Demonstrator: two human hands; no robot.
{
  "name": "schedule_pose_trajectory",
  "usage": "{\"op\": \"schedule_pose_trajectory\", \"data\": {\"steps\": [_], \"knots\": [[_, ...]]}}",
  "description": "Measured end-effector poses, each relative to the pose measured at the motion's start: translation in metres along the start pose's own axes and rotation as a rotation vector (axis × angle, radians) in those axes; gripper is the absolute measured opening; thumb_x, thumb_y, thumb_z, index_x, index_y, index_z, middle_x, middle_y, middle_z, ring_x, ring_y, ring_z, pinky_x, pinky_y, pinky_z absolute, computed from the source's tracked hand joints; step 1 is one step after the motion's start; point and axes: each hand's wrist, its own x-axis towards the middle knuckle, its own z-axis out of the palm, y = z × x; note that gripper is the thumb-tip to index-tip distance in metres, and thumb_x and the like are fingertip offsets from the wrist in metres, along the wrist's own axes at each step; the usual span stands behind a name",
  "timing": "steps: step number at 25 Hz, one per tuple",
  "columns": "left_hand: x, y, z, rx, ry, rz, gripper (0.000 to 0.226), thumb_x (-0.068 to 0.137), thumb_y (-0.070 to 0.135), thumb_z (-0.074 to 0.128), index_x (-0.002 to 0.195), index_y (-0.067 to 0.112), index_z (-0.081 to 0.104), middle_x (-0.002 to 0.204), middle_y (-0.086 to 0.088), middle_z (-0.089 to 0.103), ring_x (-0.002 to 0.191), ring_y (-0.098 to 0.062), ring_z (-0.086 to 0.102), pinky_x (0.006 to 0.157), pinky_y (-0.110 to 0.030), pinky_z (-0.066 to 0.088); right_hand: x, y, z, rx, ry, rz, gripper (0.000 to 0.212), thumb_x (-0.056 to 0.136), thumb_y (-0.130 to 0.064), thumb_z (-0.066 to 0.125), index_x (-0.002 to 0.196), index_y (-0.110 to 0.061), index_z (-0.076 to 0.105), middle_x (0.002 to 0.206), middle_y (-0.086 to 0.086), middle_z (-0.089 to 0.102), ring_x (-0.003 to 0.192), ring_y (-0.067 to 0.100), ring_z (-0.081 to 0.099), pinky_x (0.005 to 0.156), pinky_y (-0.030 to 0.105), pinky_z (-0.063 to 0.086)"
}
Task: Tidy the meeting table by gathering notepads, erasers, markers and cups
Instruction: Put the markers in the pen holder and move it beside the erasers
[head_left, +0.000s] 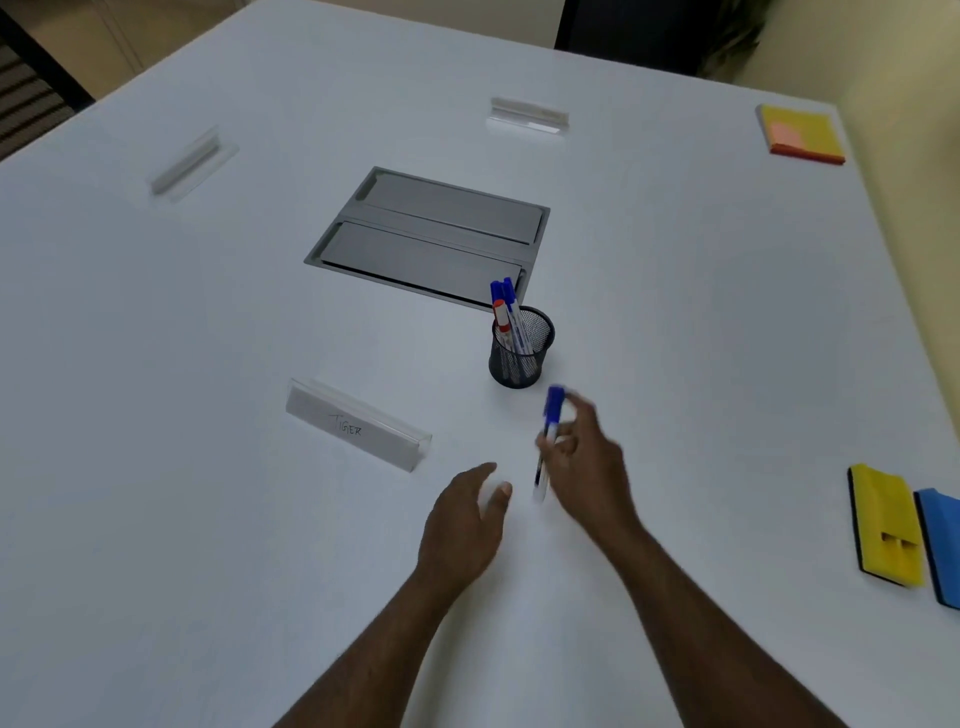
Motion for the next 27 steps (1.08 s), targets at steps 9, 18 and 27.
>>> {"op": "schedule_pose_trajectory", "data": {"steps": [9, 18, 27], "knots": [[0.002, -0.081, 0.026, 0.689, -0.292, 0.235, 0.105, 0.070, 0.087, 0.036, 0.131, 0.049, -0.041, 0.141, 0.015, -0.053, 0.133, -0.011, -0.047, 0.114, -0.038, -0.020, 0.123, -0.049, -0.018, 0.012, 0.379, -0.335, 0.067, 0.090, -0.012, 0.062, 0.143, -0.031, 0.026, 0.098, -0.002, 0.062, 0.079, 0.013, 0.063, 0.071, 0.023, 0.051], [0.004, -0.085, 0.031, 0.717, -0.307, 0.218, 0.104, 0.068, 0.090, 0.029, 0.127, 0.050, -0.045, 0.141, 0.014, -0.054, 0.129, -0.008, -0.051, 0.111, -0.038, -0.024, 0.162, -0.027, 0.021, -0.422, 0.066, -0.347, 0.045, 0.096, -0.021, 0.052, 0.138, -0.018, 0.038, 0.107, 0.016, 0.067, 0.090, 0.031, 0.064, 0.068, 0.035, 0.051], [0.005, -0.083, 0.031, 0.739, -0.328, 0.216, 0.104, 0.067, 0.091, 0.027, 0.126, 0.049, -0.047, 0.141, 0.013, -0.054, 0.127, -0.009, -0.052, 0.112, -0.040, -0.022, 0.144, -0.012, 0.029, -0.368, 0.024, -0.169, 0.099, 0.077, -0.064, 0.063, 0.150, -0.019, 0.013, 0.152, 0.010, 0.034, 0.137, 0.031, 0.033, 0.104, 0.050, 0.036]]}}
